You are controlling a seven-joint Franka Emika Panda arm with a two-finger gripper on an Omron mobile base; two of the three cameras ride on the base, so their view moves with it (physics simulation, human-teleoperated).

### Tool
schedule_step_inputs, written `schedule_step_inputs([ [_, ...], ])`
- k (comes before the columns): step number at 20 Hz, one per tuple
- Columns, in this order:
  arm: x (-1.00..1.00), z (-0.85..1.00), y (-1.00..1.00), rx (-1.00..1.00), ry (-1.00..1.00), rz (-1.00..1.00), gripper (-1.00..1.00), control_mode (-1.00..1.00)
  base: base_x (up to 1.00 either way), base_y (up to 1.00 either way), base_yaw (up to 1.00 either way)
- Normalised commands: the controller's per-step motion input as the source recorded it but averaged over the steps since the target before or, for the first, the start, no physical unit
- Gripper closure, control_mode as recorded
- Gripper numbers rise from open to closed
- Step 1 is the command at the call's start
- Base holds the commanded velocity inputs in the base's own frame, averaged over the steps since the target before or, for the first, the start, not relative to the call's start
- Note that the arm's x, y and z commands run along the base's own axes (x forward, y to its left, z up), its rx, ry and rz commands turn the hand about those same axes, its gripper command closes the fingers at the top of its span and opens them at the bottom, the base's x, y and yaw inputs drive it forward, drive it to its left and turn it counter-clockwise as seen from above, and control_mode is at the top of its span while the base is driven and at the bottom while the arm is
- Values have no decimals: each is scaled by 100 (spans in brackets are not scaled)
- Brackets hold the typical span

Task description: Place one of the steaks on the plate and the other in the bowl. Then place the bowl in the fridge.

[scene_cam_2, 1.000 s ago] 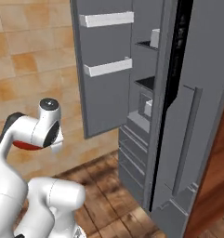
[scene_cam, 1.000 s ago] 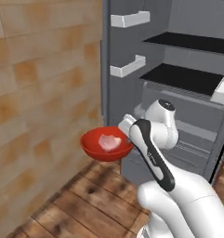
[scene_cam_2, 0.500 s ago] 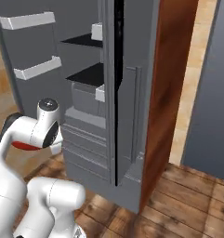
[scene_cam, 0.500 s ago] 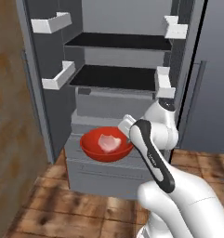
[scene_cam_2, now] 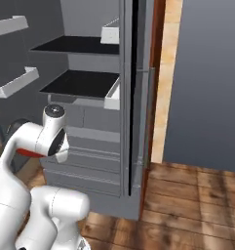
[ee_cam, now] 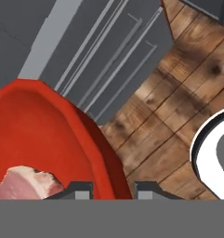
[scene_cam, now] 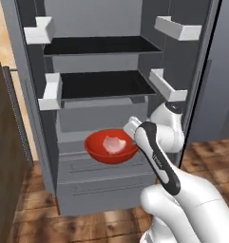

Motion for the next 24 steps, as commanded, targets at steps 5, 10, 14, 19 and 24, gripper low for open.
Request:
schedule_step_inputs([
  [5, 0, 0, 0, 0, 0, 0, 100, 100, 40, 41, -45],
  [10, 0, 0, 0, 0, 0, 0, 100, 100, 29, 65, -28],
  [14, 0, 0, 0, 0, 0, 0, 100, 100, 54, 4, -3],
  [19, 0, 0, 0, 0, 0, 0, 100, 100, 61, 0, 0],
  [24, 0, 0, 0, 0, 0, 0, 100, 100, 52, 0, 0],
])
